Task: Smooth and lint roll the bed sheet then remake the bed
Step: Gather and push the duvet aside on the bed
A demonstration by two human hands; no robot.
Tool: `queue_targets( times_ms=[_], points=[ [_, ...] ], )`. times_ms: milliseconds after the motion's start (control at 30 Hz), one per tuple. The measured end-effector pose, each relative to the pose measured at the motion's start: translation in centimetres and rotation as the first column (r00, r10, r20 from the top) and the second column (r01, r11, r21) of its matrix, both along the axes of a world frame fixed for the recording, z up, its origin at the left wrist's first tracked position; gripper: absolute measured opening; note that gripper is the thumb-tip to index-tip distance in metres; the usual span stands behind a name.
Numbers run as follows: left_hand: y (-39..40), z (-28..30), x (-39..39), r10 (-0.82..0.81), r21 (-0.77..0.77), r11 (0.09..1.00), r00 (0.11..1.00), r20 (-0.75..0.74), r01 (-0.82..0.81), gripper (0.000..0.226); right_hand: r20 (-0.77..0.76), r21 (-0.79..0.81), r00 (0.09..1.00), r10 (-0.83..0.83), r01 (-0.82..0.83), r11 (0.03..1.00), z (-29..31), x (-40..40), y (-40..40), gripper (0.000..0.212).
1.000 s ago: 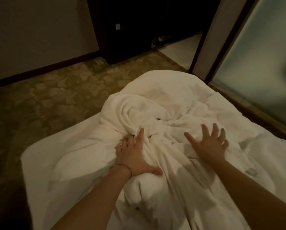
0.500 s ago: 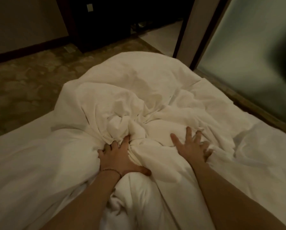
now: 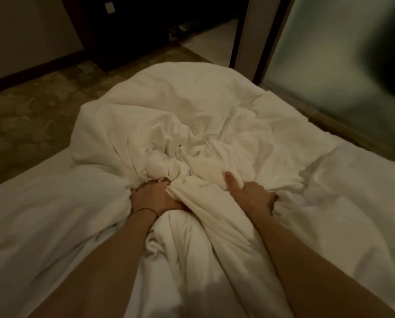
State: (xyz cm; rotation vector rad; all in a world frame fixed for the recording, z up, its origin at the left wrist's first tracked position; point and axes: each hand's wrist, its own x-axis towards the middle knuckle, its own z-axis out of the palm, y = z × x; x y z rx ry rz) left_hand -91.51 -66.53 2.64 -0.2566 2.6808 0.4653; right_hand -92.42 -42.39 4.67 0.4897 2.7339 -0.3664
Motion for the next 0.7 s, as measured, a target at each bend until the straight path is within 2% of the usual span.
queue_targets(
  times_ms=[67,167,233,333,400,467,533,633,700],
  points=[
    [0.1,2.2,2.7,0.002,-0.008,1.0,1.0,-0.011,-0.002,0.099,-0.022,-0.021,1.0,0.022,-0.023,1.0,2.6,3.5,-0.5,0.091],
    [-0.1,6.2,8.2,0.02,0.036,0.999,0.994,-0.112,-0.016,0.079,-0.101,-0.078,0.995,0.013,-0.021,0.997,7.2,9.6,-1.4,0.085],
    [-0.6,9.2,12.0,0.079,0.133,0.99,0.975,-0.21,-0.051,0.055,-0.194,-0.126,0.981,0.0,-0.025,0.992,10.8,13.5,-2.0,0.088],
    [-0.4,14.3,16.7,0.22,0.271,0.952,0.935,-0.277,-0.144,0.028,-0.291,-0.176,0.955,-0.049,-0.003,0.984,17.2,17.9,-2.2,0.068],
    [0.4,18.2,18.9,0.352,0.396,0.891,0.888,-0.297,-0.221,0.027,-0.364,-0.214,0.926,-0.104,0.026,0.977,21.5,19.3,-1.9,0.061],
    [1.2,22.0,20.2,0.457,0.514,0.821,0.824,-0.334,-0.248,0.024,-0.439,-0.237,0.884,-0.162,0.06,0.97,25.4,19.9,-1.3,0.07],
    [2.2,25.9,21.4,0.5,0.575,0.789,0.771,-0.394,-0.217,0.023,-0.531,-0.31,0.812,-0.244,0.082,0.947,29.0,20.6,-0.2,0.078],
    [4.7,31.4,23.0,0.545,0.643,0.749,0.702,-0.459,-0.16,0.03,-0.617,-0.44,0.71,-0.338,0.045,0.897,35.0,22.2,2.4,0.06],
    [6.8,35.0,24.3,0.564,0.686,0.72,0.667,-0.487,-0.108,0.032,-0.68,-0.445,0.644,-0.35,0.016,0.895,39.2,23.7,4.3,0.052]
  ],
)
